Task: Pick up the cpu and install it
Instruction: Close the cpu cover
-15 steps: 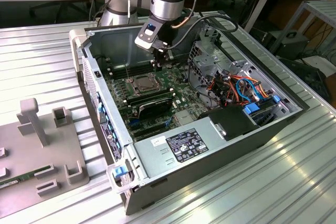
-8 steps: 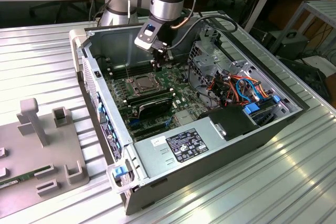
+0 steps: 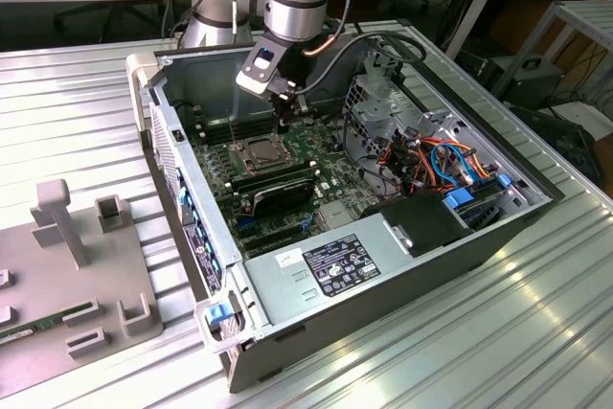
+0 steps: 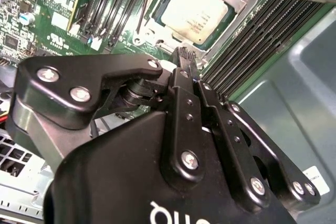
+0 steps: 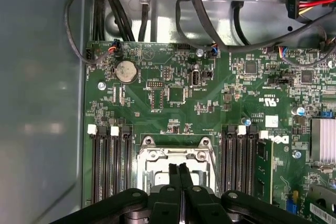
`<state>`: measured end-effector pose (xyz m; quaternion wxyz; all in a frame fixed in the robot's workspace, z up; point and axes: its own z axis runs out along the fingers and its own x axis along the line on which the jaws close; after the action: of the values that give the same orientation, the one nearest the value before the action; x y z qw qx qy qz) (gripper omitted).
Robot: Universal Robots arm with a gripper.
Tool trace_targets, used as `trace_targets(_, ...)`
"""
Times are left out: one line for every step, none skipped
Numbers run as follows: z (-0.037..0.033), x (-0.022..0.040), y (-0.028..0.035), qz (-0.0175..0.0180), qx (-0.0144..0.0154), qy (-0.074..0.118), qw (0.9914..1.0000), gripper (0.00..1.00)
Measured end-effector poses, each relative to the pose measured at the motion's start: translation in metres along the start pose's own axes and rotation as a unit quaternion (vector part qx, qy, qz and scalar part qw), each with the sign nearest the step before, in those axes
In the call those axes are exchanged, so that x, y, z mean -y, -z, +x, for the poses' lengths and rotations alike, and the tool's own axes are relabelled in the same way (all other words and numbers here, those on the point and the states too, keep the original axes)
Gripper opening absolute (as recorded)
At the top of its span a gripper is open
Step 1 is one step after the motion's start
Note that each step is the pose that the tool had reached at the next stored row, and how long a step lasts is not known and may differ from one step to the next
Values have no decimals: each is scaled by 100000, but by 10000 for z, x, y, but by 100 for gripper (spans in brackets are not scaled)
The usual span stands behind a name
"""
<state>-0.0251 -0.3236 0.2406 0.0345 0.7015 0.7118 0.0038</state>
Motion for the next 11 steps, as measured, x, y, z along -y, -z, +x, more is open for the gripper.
trace_targets(0,0,0,3,3,6,100000,11)
trace_targets(0,0,-1,0,-1,6,100000,11)
trace_targets(0,1,-1,-1,-4,5,100000,11)
trace_targets(0,1,-1,2,-2,-1,100000,11)
trace_targets(0,1,-3,101,-13,0,100000,11)
trace_targets(1,2,-7,625,-34,21,99998,11)
trace_targets(1,2,-13,2208,-43,91,99976,11)
trace_targets(1,2,-13,2547,-32,110,99967,11)
trace_targets(0,2,-14,2667,-27,115,99964,11)
trace_targets(1,2,-16,2868,-49,123,99959,11)
trace_targets(1,2,-15,2892,-42,122,99958,11)
